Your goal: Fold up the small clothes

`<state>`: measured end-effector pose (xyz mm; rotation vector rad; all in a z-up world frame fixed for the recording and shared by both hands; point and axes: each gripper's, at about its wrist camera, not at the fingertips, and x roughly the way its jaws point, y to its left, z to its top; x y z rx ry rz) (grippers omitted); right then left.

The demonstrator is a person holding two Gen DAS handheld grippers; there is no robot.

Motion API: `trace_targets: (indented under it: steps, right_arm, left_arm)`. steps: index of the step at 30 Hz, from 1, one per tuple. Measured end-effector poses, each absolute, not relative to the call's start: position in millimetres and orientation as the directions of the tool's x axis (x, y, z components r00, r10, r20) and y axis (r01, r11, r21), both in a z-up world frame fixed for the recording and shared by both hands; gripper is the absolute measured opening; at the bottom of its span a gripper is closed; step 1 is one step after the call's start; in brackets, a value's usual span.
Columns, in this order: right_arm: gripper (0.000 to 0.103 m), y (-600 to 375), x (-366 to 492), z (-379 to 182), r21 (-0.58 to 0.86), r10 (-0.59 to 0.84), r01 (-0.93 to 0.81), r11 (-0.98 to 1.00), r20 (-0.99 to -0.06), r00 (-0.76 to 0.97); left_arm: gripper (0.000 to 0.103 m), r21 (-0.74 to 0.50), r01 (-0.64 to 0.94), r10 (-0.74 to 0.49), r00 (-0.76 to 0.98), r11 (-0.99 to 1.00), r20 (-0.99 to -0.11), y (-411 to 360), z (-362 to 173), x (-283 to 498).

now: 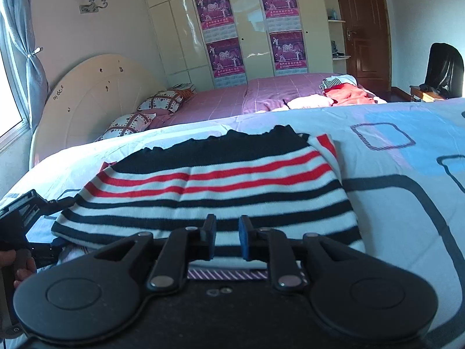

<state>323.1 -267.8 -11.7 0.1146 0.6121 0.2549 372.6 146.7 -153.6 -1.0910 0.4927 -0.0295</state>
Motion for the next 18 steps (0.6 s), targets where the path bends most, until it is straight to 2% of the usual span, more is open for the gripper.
trace_targets:
  steps: [2, 3, 4, 6, 7, 13, 18]
  right_arm:
    - [0.019, -261.7, 334.0, -12.2, 0.168, 0.264, -0.205, 0.964, -0.556, 0.788]
    - [0.019, -260.0, 340.3, -13.0, 0.163, 0.26, -0.203, 0.966, -0.559, 0.788]
    - [0.018, -258.3, 347.3, -13.4, 0.162, 0.257, -0.2, 0.966, -0.562, 0.786]
    - [0.016, -255.3, 361.8, -14.5, 0.161, 0.257, -0.201, 0.966, -0.568, 0.782]
    - [0.015, -252.8, 368.5, -15.5, 0.159, 0.262, -0.208, 0.965, -0.571, 0.778]
    - [0.007, -229.3, 401.1, -29.0, 0.131, 0.326, -0.313, 0.941, -0.599, 0.732]
    - [0.006, -208.1, 413.7, -40.8, 0.125, 0.391, -0.403, 0.906, -0.612, 0.688]
  left_arm:
    - [0.065, -0.86, -0.207, -0.248, 0.902, 0.467, -0.352, 147.3, -157.9, 383.7]
    - [0.053, -0.855, -0.217, -0.236, 0.903, 0.47, -0.359, 148.3, -160.4, 387.1]
    - [0.036, -0.855, -0.23, -0.225, 0.904, 0.465, -0.365, 150.7, -165.5, 390.4]
    - [0.016, -0.879, -0.241, -0.219, 0.91, 0.411, -0.352, 157.6, -180.8, 394.7]
    - [0.017, -0.889, -0.216, -0.229, 0.917, 0.403, -0.327, 157.6, -182.7, 397.8]
    - [0.017, -0.879, -0.209, -0.229, 0.916, 0.428, -0.329, 151.5, -180.1, 413.1]
    - [0.015, -0.881, -0.209, -0.231, 0.916, 0.424, -0.328, 157.2, -183.3, 407.4]
